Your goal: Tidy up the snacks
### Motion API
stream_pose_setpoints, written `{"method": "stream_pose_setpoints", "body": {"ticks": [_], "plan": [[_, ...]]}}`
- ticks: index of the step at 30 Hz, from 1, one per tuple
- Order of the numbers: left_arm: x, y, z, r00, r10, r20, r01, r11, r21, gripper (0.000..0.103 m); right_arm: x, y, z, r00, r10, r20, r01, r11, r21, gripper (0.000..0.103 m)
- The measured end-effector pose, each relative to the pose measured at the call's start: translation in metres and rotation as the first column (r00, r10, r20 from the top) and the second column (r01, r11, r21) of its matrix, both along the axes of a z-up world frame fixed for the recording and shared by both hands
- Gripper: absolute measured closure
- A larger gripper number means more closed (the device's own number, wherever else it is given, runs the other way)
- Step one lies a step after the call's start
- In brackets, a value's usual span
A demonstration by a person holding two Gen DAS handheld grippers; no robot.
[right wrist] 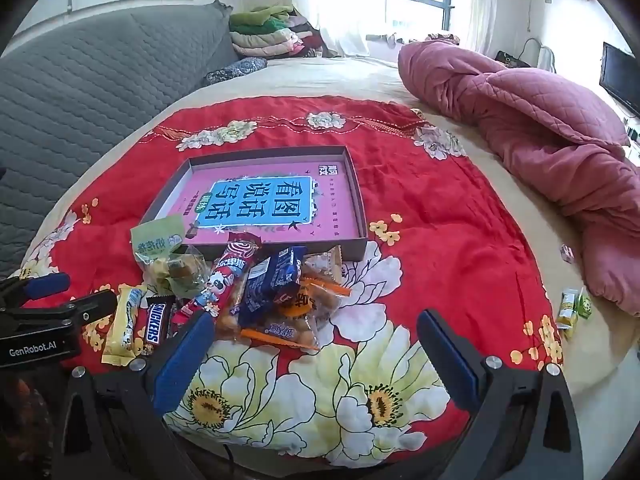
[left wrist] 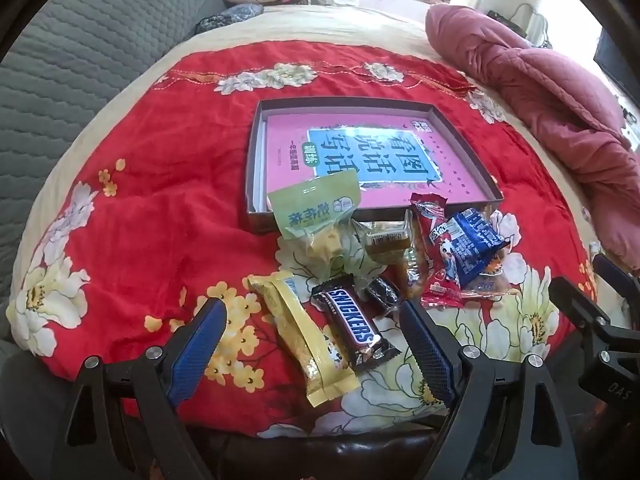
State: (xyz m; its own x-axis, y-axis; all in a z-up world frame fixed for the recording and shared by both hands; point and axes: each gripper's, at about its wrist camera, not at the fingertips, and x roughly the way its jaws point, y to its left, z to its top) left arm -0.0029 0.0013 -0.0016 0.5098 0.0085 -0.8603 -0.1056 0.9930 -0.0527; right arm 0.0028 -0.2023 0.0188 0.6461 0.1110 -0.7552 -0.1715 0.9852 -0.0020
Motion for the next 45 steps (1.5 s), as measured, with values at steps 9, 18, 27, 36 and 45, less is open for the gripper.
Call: {"method": "stream_pose_setpoints", "body": {"ticks": [9,18,27,36,45], "plan": [[-0.0009,-0.0008,-0.0003,1.000,-0.004,-0.001,0.004,1.000,-0.004,0.014,-0.0010,-0.0022,-0.0019,1.000,-0.003,0.000,0.003,1.000,0.004,0.001],[-0.0009,0.0000,-0.0005,1.000,-0.011,-0.010,0.010,1.000,-0.005,0.014,-0.0007,-0.0022,-0.0029,1.000,-0.004,-0.006,0.004,1.000,0.004,0.001],[-0.0014,-0.0003,-0.0008,1.000,-0.011,-0.009,0.011,1.000,-0.004,0.014,-0.0010,-0.0023,-0.0026,1.000,-0.004,-0.003,0.004,1.000,0.003,0.001],[-0.0028,0.0022,-0.0023,1.000,-0.005,-0.018,0.005,1.000,-0.007,0.014,-0.0017,-0.0023,-0.0024,1.000,-0.004,-0.002,0.004,1.000,0.002,0.001],[-0.0021,0.0032,-0.0035,1.000,-0.002,-0.024,0.002,1.000,-0.014,0.014,-0.0015,-0.0027,-0.0028,1.000,-0.006,-0.002,0.006,1.000,0.000,0.001]]}}
